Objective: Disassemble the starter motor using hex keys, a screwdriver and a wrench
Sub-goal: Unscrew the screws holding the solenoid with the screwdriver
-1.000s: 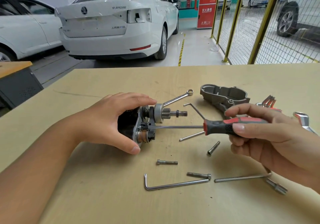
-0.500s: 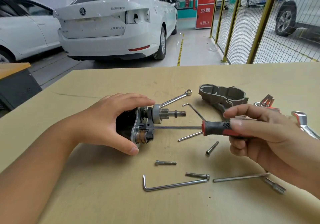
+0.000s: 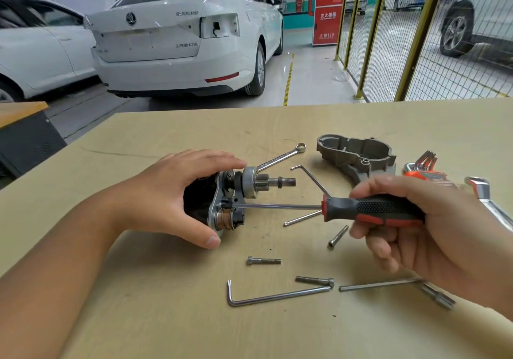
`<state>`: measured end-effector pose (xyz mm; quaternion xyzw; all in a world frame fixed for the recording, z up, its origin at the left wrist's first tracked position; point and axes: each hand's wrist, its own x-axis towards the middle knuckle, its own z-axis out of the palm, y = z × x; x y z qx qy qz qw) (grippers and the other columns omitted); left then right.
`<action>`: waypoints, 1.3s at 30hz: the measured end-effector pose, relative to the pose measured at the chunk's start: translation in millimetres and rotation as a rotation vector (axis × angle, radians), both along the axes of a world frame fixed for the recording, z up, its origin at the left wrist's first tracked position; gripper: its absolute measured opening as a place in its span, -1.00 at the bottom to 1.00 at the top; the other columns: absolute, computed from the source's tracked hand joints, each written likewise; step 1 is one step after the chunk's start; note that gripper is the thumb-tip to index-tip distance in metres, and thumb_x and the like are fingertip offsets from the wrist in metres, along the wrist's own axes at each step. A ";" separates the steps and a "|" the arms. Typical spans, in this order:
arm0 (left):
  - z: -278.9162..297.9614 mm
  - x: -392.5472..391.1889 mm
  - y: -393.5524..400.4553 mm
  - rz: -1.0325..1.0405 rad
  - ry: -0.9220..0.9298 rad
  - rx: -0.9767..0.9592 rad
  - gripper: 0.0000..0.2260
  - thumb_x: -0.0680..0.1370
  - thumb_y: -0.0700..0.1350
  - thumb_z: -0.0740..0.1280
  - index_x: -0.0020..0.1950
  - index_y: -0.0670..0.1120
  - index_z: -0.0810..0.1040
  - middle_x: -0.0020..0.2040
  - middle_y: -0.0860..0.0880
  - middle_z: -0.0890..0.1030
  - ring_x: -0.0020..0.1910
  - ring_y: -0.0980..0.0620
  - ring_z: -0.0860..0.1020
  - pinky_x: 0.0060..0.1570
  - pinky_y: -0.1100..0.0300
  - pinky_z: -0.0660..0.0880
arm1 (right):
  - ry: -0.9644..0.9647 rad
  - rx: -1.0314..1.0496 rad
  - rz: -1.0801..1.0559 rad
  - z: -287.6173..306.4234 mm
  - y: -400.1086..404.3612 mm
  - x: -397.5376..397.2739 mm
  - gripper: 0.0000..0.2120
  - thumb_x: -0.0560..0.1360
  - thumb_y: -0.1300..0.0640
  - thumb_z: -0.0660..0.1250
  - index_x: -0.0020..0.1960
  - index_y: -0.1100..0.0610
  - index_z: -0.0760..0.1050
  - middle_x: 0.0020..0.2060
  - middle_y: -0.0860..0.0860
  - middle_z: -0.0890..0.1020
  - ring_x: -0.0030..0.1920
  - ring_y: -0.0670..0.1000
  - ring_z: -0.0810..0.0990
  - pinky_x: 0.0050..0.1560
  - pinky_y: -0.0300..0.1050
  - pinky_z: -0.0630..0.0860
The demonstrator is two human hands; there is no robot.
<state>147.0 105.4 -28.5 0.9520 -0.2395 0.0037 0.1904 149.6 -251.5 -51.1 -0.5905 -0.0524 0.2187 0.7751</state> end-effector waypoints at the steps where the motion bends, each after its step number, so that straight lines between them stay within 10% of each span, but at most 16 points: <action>1: 0.0 0.1 0.0 0.002 0.002 0.001 -0.06 0.14 0.34 0.58 0.49 0.46 0.31 0.50 0.50 0.28 0.53 0.39 0.22 0.46 0.26 0.18 | -0.008 -0.021 -0.014 1.3 -0.3 -1.6 -0.52 0.26 -0.13 0.56 -0.03 0.22 0.65 -0.26 0.39 0.60 -0.53 0.15 0.48 -0.48 -0.07 0.47; 5: -0.3 0.3 0.2 0.000 0.000 0.003 -0.07 0.15 0.34 0.58 0.49 0.46 0.32 0.49 0.51 0.28 0.53 0.40 0.22 0.45 0.30 0.16 | -0.113 -0.011 -0.040 6.9 0.1 -3.4 -0.63 0.27 -0.03 0.56 -0.07 0.20 0.62 -0.29 0.37 0.58 -0.54 0.08 0.40 -0.50 -0.14 0.40; 11: -0.7 1.1 0.3 -0.005 -0.005 0.002 -0.04 0.15 0.35 0.57 0.50 0.49 0.25 0.49 0.51 0.28 0.52 0.40 0.22 0.42 0.33 0.17 | -0.134 0.041 -0.064 3.0 -2.3 -0.8 -0.29 -0.12 0.08 0.79 -0.02 0.16 0.66 -0.28 0.19 0.55 -0.40 0.06 0.45 -0.36 -0.07 0.51; 17: -2.0 2.2 1.8 -0.010 -0.008 0.002 -0.03 0.16 0.36 0.58 0.53 0.45 0.26 0.51 0.47 0.30 0.54 0.33 0.25 0.46 0.21 0.21 | -0.098 -0.064 -0.050 7.8 2.6 -5.6 -0.53 0.25 -0.16 0.55 -0.07 0.20 0.64 -0.27 0.37 0.61 -0.54 0.10 0.43 -0.50 -0.11 0.42; 22: -1.9 2.0 0.9 -0.011 -0.012 0.008 -0.03 0.15 0.35 0.57 0.52 0.47 0.25 0.50 0.50 0.29 0.53 0.37 0.24 0.43 0.28 0.18 | -0.166 0.006 -0.029 4.3 0.6 -3.4 -0.73 0.25 0.16 0.53 -0.06 0.17 0.64 -0.28 0.28 0.59 -0.44 0.08 0.44 -0.45 -0.07 0.45; 26: -1.5 1.2 1.2 -0.007 -0.008 0.012 -0.04 0.15 0.33 0.58 0.52 0.47 0.27 0.49 0.51 0.28 0.53 0.38 0.23 0.44 0.29 0.17 | -0.163 0.011 -0.068 -0.2 -2.8 -0.7 -0.52 0.06 0.42 0.60 -0.05 0.15 0.66 -0.26 0.23 0.58 -0.38 0.08 0.50 -0.35 -0.09 0.54; 32: -0.6 1.1 0.3 -0.005 -0.005 0.005 -0.08 0.14 0.33 0.57 0.49 0.41 0.35 0.49 0.52 0.28 0.53 0.40 0.22 0.43 0.35 0.16 | -0.146 -0.121 -0.059 4.4 0.4 -3.9 -0.54 0.29 -0.10 0.57 -0.06 0.24 0.57 -0.25 0.33 0.64 -0.52 0.09 0.45 -0.52 -0.12 0.42; 39: 0.2 0.9 -0.1 -0.005 -0.006 0.003 -0.07 0.14 0.33 0.57 0.50 0.39 0.36 0.48 0.52 0.28 0.52 0.40 0.22 0.41 0.41 0.15 | -0.199 -0.057 -0.058 1.1 -0.3 -3.0 -0.62 0.18 0.30 0.60 -0.03 0.14 0.65 -0.32 0.23 0.57 -0.41 0.12 0.47 -0.41 -0.05 0.53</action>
